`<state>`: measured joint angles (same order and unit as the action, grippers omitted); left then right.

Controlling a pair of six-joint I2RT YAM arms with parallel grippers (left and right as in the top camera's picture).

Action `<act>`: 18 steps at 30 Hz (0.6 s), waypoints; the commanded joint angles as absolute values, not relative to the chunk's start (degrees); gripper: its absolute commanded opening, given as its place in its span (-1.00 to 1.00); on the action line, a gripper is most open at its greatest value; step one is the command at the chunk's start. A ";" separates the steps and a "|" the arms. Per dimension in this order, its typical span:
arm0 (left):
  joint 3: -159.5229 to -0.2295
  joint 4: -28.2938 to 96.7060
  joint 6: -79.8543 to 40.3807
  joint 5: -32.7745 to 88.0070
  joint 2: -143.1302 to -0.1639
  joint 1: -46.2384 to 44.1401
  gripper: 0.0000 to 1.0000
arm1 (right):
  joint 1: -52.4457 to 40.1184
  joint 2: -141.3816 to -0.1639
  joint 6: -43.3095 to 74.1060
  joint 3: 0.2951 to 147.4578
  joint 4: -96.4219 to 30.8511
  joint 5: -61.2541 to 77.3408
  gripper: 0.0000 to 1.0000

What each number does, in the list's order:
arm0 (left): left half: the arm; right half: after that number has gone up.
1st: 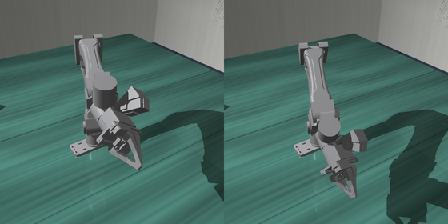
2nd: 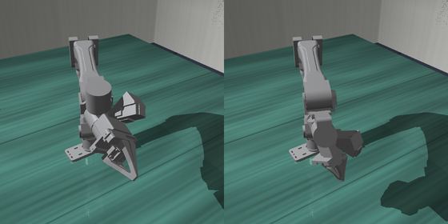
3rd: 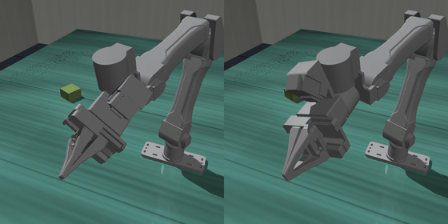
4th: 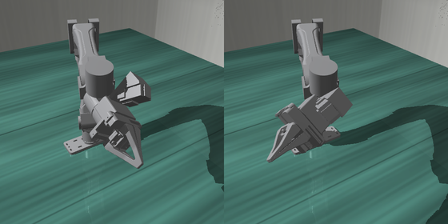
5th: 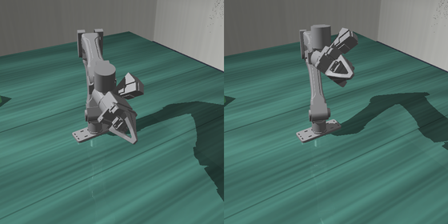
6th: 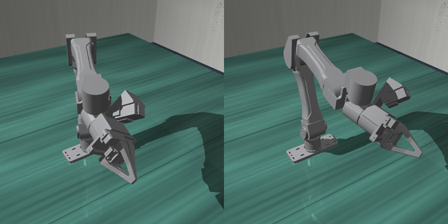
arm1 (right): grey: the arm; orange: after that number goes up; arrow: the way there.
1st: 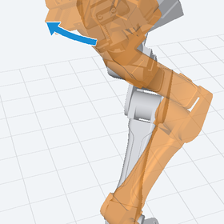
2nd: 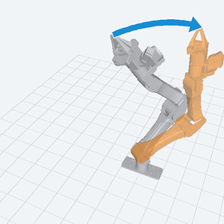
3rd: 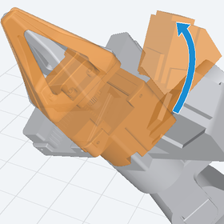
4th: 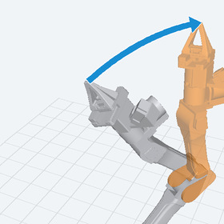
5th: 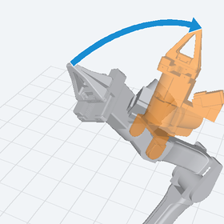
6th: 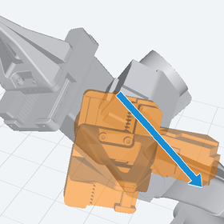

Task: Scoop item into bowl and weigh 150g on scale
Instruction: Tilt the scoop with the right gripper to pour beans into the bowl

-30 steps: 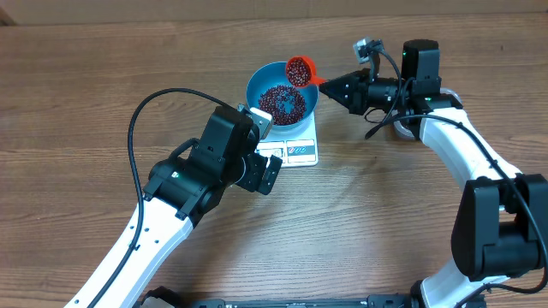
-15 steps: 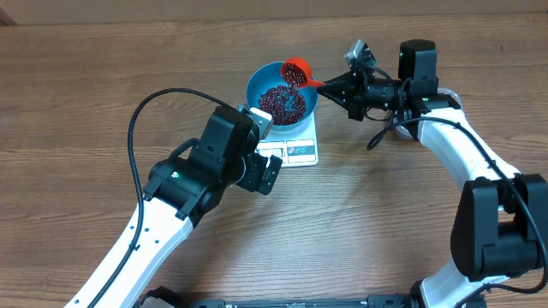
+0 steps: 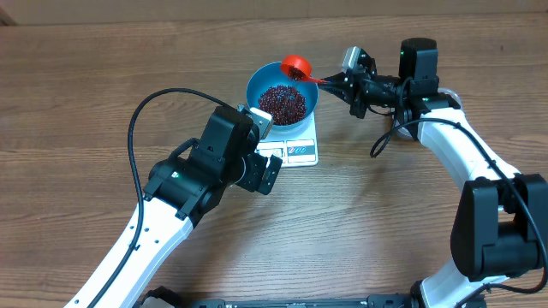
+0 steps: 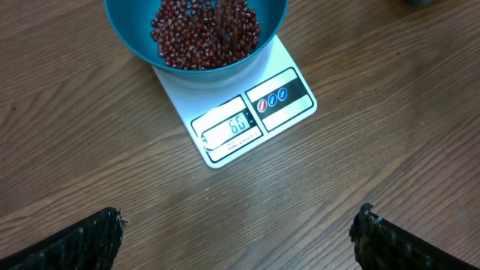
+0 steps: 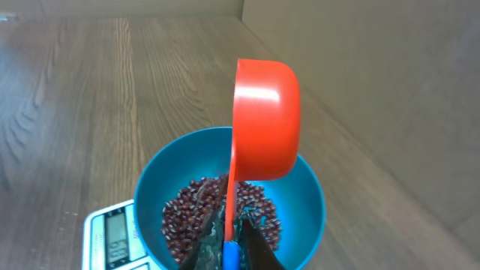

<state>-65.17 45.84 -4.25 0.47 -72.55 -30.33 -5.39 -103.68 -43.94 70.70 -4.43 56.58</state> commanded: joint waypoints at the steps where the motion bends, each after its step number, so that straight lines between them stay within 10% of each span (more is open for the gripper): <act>1: -64.95 45.84 -3.38 0.93 -72.88 -30.28 0.99 | -5.63 -104.09 -48.53 70.54 -2.52 56.53 -0.93; 18: -64.95 45.84 -3.38 0.93 -72.88 -30.28 0.99 | -5.50 -104.07 -43.05 70.57 -4.78 56.05 -0.93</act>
<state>-65.17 45.82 -4.25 0.47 -72.55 -30.33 -5.39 -103.68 -47.57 70.70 -4.82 56.53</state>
